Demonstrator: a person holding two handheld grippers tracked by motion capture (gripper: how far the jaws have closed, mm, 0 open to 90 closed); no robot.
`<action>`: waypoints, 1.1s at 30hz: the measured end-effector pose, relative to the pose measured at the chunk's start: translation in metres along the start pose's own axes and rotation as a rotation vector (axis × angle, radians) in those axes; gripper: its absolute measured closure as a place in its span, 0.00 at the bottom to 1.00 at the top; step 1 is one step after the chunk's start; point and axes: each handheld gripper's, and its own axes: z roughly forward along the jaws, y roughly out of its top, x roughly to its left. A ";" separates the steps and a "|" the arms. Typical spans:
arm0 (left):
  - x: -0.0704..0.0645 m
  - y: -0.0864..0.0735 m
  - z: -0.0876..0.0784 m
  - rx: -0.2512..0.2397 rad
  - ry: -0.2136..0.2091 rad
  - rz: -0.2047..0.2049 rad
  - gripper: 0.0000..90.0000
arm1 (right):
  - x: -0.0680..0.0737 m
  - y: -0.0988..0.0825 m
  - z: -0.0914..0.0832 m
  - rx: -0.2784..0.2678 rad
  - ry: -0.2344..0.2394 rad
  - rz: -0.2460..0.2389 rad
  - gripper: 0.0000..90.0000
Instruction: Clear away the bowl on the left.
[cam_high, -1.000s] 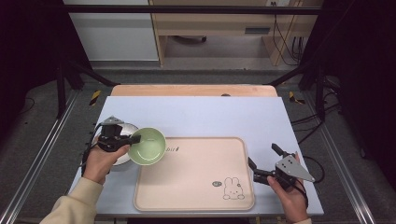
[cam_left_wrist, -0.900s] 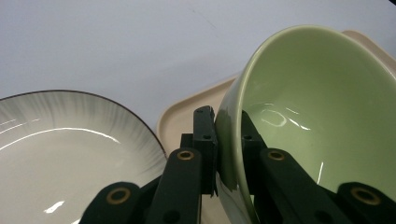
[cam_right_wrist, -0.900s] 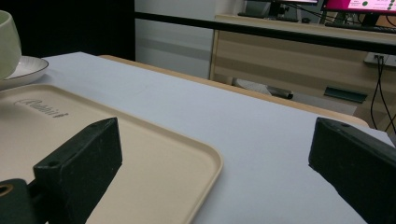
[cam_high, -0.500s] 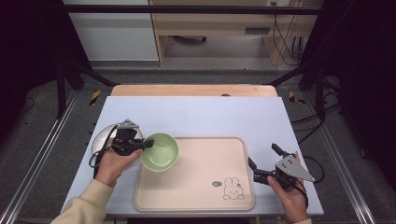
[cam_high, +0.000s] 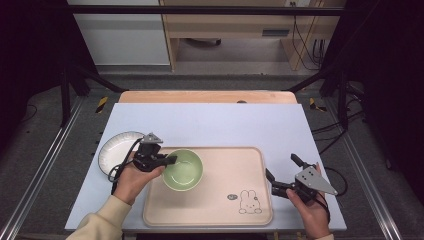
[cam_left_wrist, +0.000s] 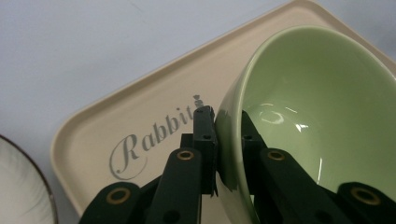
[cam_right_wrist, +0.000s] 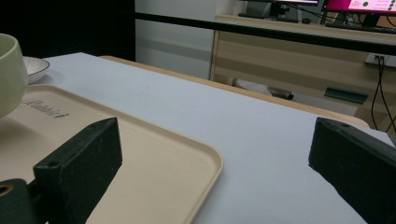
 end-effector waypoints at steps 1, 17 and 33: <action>-0.002 0.000 0.001 0.003 -0.005 0.004 0.92 | 0.000 0.000 0.000 0.000 0.000 0.000 0.03; -0.021 0.000 0.016 0.032 -0.054 0.034 0.92 | 0.000 0.000 0.000 0.000 0.006 0.000 0.03; -0.032 -0.001 0.029 0.049 -0.087 0.033 0.92 | 0.000 0.000 0.000 0.000 0.006 0.001 0.03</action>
